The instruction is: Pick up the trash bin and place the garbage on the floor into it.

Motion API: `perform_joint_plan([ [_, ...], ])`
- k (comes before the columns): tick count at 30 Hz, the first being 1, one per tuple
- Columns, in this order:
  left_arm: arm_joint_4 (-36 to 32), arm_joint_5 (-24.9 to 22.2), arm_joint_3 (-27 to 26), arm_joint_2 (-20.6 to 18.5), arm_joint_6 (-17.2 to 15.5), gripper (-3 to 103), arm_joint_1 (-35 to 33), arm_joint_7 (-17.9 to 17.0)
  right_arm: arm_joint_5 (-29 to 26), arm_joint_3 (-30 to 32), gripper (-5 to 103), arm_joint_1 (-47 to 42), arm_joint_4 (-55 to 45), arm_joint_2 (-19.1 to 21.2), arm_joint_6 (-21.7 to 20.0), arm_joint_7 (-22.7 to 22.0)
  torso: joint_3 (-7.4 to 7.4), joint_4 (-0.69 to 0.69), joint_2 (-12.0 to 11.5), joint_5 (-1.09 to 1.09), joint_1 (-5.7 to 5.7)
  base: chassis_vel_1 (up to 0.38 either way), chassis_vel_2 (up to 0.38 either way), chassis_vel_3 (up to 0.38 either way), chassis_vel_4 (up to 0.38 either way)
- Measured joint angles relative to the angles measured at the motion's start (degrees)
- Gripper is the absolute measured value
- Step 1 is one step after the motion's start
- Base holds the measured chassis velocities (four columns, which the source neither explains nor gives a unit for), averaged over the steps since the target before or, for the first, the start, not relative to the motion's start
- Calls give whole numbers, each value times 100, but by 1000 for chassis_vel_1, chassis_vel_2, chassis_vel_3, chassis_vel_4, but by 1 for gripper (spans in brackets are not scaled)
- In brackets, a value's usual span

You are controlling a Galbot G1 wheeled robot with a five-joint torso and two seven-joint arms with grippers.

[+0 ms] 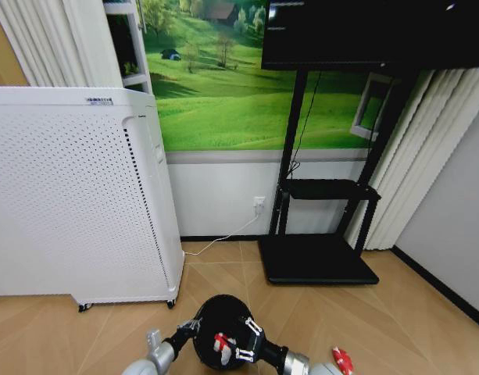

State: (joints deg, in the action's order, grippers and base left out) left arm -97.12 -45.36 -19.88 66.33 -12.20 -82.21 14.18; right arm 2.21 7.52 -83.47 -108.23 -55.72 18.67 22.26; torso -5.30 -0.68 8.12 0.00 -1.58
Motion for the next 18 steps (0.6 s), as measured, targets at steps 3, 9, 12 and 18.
perform_joint_plan([
  [3,-83,-38,-169,-17,0,7,-68,-14,-88,156,91,-92,-65,-24,35,-63,0,0,0,0,0,0,0,0,0],
  [9,-205,-263,-725,-157,20,7,-298,-11,-268,911,100,-402,-308,-13,108,-84,0,0,0,1,0,0,0,0,0],
  [12,-271,-385,-1030,-212,36,7,-413,8,-409,1322,100,-528,-314,-45,163,-133,0,0,0,-2,0,0,0,0,0],
  [18,-428,-520,-1454,-203,45,7,-568,10,-548,1811,100,-601,-186,-127,267,-135,0,0,0,0,0,0,0,0,0],
])
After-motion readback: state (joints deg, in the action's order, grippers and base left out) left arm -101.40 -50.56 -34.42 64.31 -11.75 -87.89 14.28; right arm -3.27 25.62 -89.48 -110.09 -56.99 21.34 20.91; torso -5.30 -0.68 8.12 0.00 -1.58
